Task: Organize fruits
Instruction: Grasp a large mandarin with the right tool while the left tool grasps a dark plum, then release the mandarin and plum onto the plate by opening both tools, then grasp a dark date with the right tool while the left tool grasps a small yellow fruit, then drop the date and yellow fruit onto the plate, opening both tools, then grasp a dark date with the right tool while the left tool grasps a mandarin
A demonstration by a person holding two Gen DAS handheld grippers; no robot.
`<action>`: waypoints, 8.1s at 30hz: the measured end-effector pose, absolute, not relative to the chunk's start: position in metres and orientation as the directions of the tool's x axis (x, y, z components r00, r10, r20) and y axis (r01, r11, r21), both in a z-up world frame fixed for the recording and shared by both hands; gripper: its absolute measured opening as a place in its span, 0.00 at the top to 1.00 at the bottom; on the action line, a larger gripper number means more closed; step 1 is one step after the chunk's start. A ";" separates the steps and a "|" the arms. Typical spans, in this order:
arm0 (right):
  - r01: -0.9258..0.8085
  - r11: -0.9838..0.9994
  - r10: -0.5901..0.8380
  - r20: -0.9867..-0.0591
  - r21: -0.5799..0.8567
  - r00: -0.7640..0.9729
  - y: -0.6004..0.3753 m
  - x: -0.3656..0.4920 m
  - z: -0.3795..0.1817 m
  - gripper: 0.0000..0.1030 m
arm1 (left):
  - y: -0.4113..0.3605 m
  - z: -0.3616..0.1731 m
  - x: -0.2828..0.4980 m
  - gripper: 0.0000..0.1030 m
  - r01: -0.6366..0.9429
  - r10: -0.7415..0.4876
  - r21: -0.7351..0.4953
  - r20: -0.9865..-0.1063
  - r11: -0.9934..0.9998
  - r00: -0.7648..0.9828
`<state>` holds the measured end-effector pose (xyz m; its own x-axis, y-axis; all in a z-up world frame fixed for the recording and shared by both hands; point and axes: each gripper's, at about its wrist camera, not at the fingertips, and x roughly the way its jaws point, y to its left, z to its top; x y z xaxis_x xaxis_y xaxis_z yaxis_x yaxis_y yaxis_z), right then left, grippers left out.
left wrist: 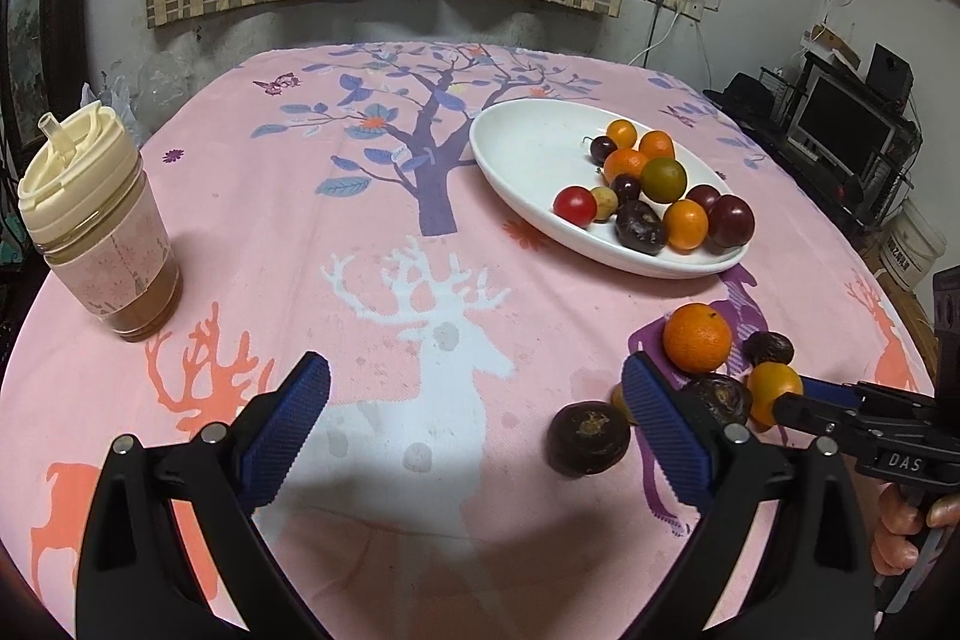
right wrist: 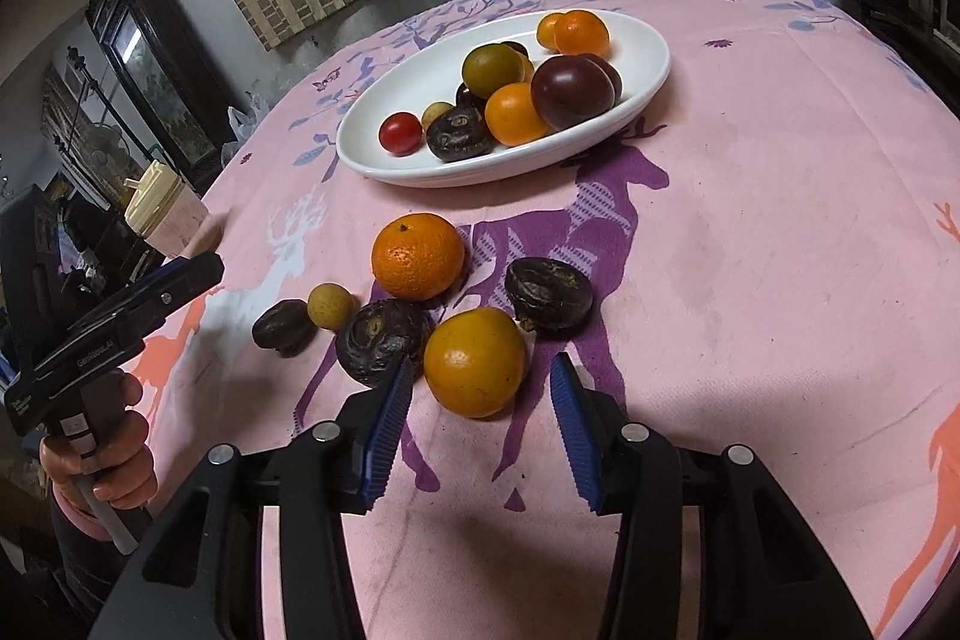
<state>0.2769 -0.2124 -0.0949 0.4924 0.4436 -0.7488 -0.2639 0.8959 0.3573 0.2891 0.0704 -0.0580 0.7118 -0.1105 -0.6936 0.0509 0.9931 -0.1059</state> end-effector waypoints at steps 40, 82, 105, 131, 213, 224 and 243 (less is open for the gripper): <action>-0.264 0.861 0.505 -0.673 0.434 0.540 -0.227 0.275 -0.081 0.65 | 0.018 -0.098 0.293 0.57 0.301 -0.207 -0.031 -0.793 0.953 0.573; -0.307 0.911 0.412 -0.576 0.275 0.706 -0.194 0.351 -0.027 0.43 | 0.029 -0.024 0.394 0.05 0.109 -0.168 -0.131 -0.650 0.985 0.741; -0.450 0.885 0.365 -0.775 0.118 0.516 -0.139 0.281 -0.089 0.43 | 0.068 -0.052 0.322 0.05 0.005 -0.086 -0.117 -0.698 0.993 0.711; -0.386 0.865 0.498 -0.649 0.322 0.575 -0.186 0.277 -0.058 0.56 | 0.019 -0.067 0.294 0.19 0.278 -0.211 -0.028 -0.724 0.960 0.657; -0.237 0.966 0.242 -0.700 0.106 0.672 -0.204 0.318 -0.064 0.34 | 0.020 -0.058 0.332 0.05 0.052 -0.092 -0.078 -0.708 0.996 0.700; -0.290 0.956 0.215 -0.782 0.046 0.585 -0.191 0.309 -0.089 0.41 | 0.032 -0.062 0.330 0.05 0.022 -0.095 -0.111 -0.719 0.994 0.688; -0.297 0.955 0.184 -0.817 0.016 0.547 -0.189 0.311 -0.099 0.61 | 0.028 -0.063 0.331 0.05 0.031 -0.088 -0.092 -0.718 0.995 0.690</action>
<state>0.3107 -0.1887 -0.0989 0.5468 0.1837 -0.8169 -0.2965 0.9549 0.0162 0.3308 0.0285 -0.0626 0.6903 -0.0879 -0.7181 0.0313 0.9953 -0.0918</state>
